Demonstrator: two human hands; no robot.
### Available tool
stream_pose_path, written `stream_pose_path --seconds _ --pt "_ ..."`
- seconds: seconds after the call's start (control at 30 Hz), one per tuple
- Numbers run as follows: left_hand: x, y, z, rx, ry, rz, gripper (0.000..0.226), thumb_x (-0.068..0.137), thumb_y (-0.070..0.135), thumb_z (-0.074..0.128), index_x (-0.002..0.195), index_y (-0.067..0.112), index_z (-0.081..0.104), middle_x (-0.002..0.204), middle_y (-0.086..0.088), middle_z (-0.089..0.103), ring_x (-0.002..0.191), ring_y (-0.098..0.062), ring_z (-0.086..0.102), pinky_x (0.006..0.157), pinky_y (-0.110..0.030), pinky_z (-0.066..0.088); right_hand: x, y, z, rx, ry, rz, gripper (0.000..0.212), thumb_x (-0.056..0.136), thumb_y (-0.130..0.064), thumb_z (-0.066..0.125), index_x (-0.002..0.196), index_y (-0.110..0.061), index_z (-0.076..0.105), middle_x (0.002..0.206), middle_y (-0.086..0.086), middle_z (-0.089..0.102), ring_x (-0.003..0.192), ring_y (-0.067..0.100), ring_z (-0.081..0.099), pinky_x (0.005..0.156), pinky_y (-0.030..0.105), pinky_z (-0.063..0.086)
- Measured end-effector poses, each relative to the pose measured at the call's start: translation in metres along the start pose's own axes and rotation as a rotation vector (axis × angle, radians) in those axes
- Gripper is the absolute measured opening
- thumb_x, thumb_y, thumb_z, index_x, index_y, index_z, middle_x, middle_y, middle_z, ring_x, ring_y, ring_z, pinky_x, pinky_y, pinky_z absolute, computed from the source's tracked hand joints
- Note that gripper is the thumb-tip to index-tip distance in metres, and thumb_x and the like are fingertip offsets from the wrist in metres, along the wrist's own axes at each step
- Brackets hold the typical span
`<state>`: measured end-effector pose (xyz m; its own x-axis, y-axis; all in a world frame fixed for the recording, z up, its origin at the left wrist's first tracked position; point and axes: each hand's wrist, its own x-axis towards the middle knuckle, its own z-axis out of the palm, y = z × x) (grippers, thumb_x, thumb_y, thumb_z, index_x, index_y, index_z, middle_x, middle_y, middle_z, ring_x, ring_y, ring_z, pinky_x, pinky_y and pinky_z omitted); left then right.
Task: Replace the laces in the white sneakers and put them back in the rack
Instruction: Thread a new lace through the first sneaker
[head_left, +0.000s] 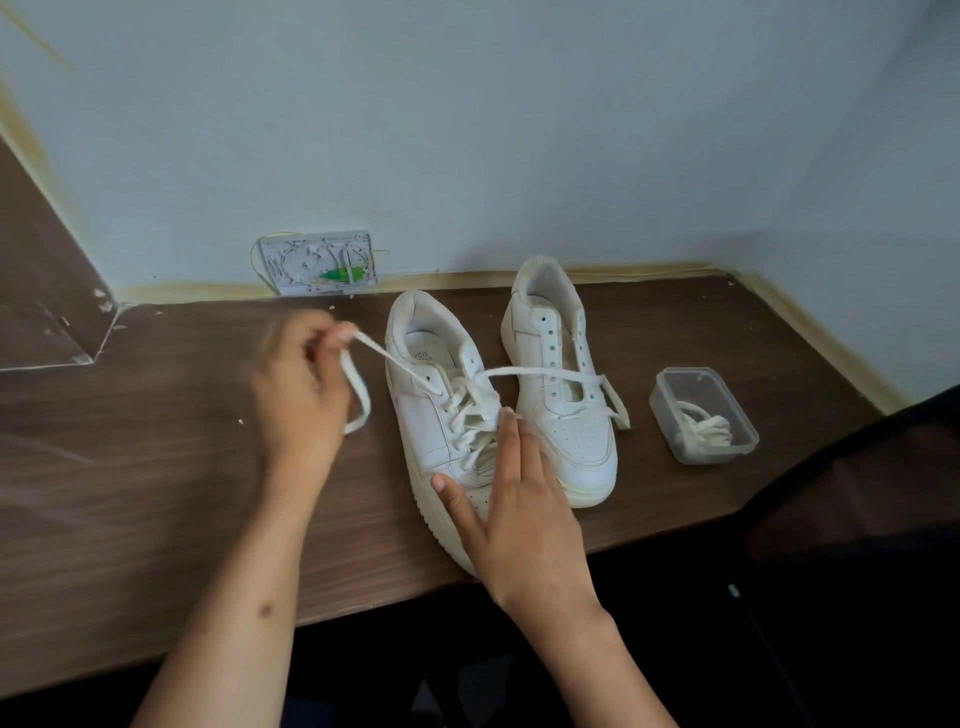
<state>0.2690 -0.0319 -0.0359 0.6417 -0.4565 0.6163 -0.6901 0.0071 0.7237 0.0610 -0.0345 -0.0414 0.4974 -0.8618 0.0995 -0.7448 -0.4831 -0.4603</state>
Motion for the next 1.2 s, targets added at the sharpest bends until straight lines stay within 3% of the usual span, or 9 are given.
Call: stream_pose_path --seconds 0.13,0.23,0.4,0.63,0.73,0.83,0.93,1.03,1.2 --pt "0.003 -0.015 -0.008 0.083 0.135 -0.196 0.022 0.094 0.036 0.058 0.098 0.014 0.06 0.095 0.004 0.053 0.079 -0.025 0.058 0.071 -0.039 0.047 0.0 0.0 0.001 0.0 0.007 0.002 0.089 0.094 -0.071 0.027 0.155 -0.016 -0.007 0.164 0.001 0.003 0.15 0.011 0.002 0.116 0.018 0.002" --pt "0.004 -0.011 -0.006 -0.053 -0.129 -0.047 0.02 0.087 0.038 0.066 0.098 0.021 0.063 0.096 0.01 0.054 0.087 -0.012 0.056 0.079 -0.024 0.045 0.001 0.0 0.001 -0.005 0.008 0.001 0.089 0.094 -0.07 0.028 0.156 -0.015 -0.005 0.164 0.002 0.005 0.15 0.011 0.003 0.116 0.018 0.001" --pt "-0.009 0.006 0.008 0.082 -0.52 0.329 0.031 0.079 0.061 0.059 0.079 0.032 0.07 0.078 0.022 0.061 0.08 -0.005 0.053 0.082 -0.031 0.034 0.001 -0.001 0.001 -0.005 -0.009 0.015 0.089 0.095 -0.07 0.028 0.156 -0.014 -0.005 0.164 0.003 0.006 0.15 0.012 0.004 0.118 0.02 0.004" --pt "-0.004 0.003 0.0 0.323 -0.235 0.305 0.021 0.097 0.037 0.051 0.087 0.02 0.06 0.084 0.009 0.057 0.076 -0.02 0.052 0.076 -0.034 0.03 0.002 -0.003 0.002 -0.007 -0.013 0.052 0.088 0.094 -0.07 0.029 0.156 -0.017 -0.007 0.164 0.001 0.006 0.15 0.012 0.004 0.119 0.023 0.006" --pt "-0.006 0.002 0.002 0.238 -0.304 0.251 0.024 0.097 0.036 0.051 0.088 0.016 0.06 0.085 0.006 0.057 0.068 -0.018 0.052 0.067 -0.034 0.037 0.002 -0.006 0.001 -0.004 -0.028 0.058 0.088 0.094 -0.07 0.029 0.156 -0.017 -0.005 0.163 0.001 0.007 0.15 0.012 0.006 0.121 0.025 0.01" --pt "-0.003 -0.002 0.002 0.069 -0.373 0.206 0.031 0.1 0.041 0.048 0.09 0.015 0.061 0.086 0.007 0.057 0.069 -0.011 0.053 0.06 -0.035 0.044 0.004 -0.005 -0.005 0.12 -0.003 0.049 0.073 0.098 -0.061 0.032 0.154 -0.017 0.018 0.154 -0.001 0.029 0.143 0.013 0.026 0.117 0.029 0.028" --pt "-0.002 -0.005 -0.001 -0.009 -0.353 0.163 0.026 0.102 0.034 0.046 0.098 0.016 0.064 0.091 0.006 0.06 0.079 -0.017 0.059 0.069 -0.043 0.049 0.013 0.006 -0.016 0.242 0.218 0.035 0.035 0.103 -0.041 0.041 0.127 -0.02 0.055 0.123 -0.007 0.052 0.112 0.013 0.054 0.094 0.031 0.048" --pt "-0.002 -0.002 -0.001 -0.026 -0.351 0.151 0.015 0.099 0.021 0.053 0.105 0.018 0.067 0.096 0.008 0.061 0.084 -0.013 0.06 0.074 -0.039 0.051 0.027 0.027 -0.028 0.181 0.415 0.097 0.021 0.1 -0.017 0.051 0.116 -0.017 0.064 0.116 -0.004 0.055 0.105 0.017 0.058 0.088 0.032 0.049" --pt "-0.002 0.0 0.002 -0.056 -0.379 0.191 0.022 0.095 0.008 0.06 0.112 0.019 0.069 0.097 0.009 0.057 0.084 -0.003 0.058 0.079 -0.027 0.05 0.036 0.053 -0.03 0.099 0.353 0.156 0.026 0.094 -0.006 0.058 0.115 -0.016 0.069 0.113 -0.002 0.056 0.101 0.021 0.057 0.087 0.04 0.053"
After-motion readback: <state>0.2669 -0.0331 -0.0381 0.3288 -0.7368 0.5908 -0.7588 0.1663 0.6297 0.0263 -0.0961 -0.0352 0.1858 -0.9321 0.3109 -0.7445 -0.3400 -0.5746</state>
